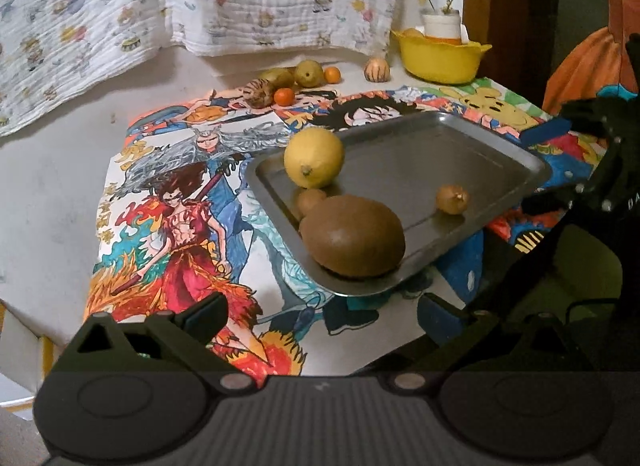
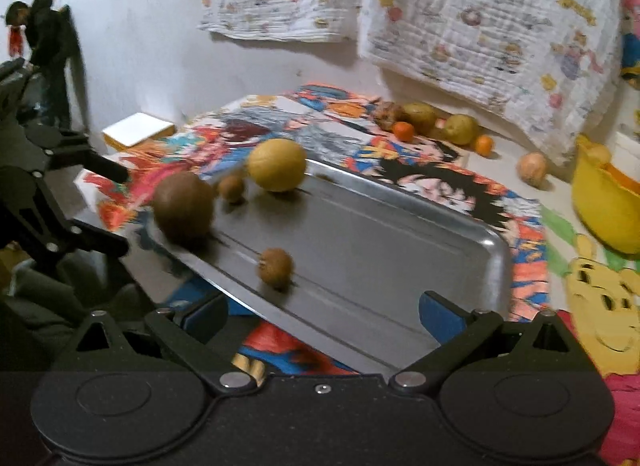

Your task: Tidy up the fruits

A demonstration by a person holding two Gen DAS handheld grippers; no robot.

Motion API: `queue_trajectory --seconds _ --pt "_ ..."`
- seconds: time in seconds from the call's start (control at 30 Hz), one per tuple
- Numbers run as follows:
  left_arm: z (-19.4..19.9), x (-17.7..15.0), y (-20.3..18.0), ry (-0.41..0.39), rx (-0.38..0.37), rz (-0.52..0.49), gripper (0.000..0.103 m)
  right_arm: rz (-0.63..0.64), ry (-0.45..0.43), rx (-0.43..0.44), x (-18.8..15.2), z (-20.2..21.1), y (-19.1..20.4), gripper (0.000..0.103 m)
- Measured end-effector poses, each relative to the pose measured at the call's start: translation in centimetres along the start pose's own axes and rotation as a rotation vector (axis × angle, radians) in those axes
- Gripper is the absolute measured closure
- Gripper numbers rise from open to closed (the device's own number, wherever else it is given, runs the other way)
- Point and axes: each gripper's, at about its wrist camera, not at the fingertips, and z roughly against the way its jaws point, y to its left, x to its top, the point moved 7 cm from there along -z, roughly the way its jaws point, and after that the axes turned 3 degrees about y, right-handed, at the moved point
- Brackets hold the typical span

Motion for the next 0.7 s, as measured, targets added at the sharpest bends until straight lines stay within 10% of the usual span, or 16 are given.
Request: queue_trajectory --seconds 0.7 --pt "-1.5 3.8 3.3 0.03 -0.029 0.047 0.0 -0.127 0.004 -0.131 1.7 -1.9 -5.7 0.001"
